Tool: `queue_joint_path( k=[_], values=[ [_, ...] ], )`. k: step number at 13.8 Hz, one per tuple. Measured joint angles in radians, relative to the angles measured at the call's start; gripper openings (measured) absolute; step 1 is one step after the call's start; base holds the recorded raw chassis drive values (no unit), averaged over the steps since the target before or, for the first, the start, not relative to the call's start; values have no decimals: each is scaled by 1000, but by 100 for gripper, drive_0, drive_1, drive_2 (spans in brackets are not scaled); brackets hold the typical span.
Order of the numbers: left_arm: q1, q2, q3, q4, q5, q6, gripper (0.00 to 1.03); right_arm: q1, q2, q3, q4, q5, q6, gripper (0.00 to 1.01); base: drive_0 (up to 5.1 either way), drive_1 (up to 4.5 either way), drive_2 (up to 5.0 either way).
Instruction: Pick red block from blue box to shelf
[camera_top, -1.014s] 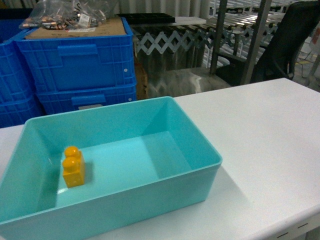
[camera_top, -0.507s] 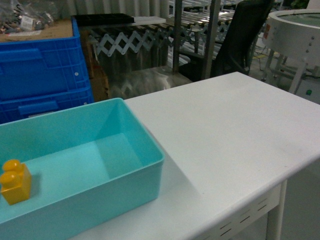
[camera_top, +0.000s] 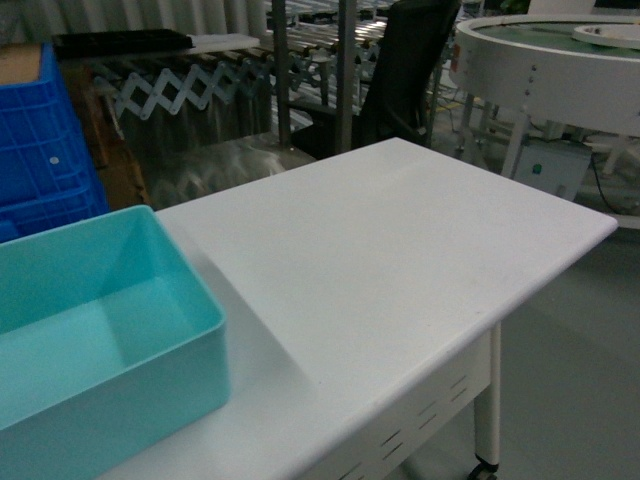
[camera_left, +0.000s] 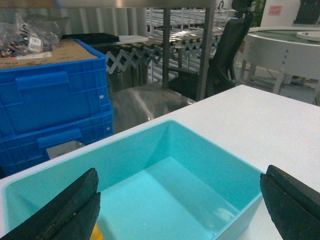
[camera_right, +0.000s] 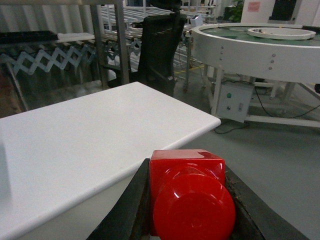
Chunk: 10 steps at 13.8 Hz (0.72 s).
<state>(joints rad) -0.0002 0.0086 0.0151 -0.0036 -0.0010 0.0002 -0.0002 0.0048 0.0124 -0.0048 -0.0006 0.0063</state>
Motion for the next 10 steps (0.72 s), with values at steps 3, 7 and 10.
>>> queue_joint_path(
  k=[3, 7, 10],
  values=[
    [0, 0, 0, 0, 0, 0, 98, 0, 0, 0, 0, 0, 0, 28, -154, -154, -154],
    [0, 0, 0, 0, 0, 0, 98, 0, 0, 0, 0, 0, 0, 28, -164, -164, -164],
    [0, 0, 0, 0, 0, 0, 98, 0, 0, 0, 0, 0, 0, 28, -153, -153, -153]
  ],
)
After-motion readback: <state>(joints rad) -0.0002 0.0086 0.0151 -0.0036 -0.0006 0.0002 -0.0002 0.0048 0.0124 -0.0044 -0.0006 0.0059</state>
